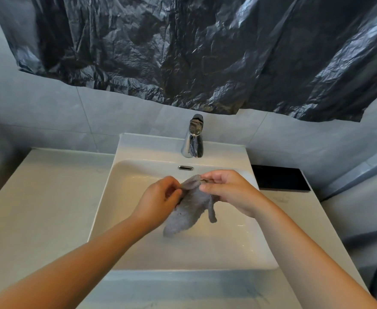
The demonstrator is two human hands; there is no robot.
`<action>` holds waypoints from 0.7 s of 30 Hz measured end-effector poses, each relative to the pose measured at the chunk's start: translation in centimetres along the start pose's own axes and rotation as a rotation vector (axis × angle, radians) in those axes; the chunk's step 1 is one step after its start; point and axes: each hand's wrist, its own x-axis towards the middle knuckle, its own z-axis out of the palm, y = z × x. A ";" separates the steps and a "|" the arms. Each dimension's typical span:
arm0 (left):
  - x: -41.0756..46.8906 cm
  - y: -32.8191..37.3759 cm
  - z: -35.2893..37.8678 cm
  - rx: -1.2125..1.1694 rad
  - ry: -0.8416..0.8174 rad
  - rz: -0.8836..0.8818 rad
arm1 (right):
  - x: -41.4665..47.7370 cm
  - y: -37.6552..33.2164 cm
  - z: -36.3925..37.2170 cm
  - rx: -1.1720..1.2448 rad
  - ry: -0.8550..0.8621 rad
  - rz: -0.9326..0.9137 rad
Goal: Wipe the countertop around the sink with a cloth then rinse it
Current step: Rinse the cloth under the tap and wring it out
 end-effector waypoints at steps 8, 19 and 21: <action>2.1 0.6 -6.0 0.421 -0.109 0.209 | -1.1 1.2 -2.6 -0.902 0.167 -0.127; 1.8 -2.6 -9.2 0.338 -0.556 -0.129 | -2.2 0.5 -4.4 -0.173 0.074 0.001; 1.8 -3.2 -8.6 0.498 -0.497 -0.097 | -2.5 0.1 -4.3 -0.155 0.021 0.005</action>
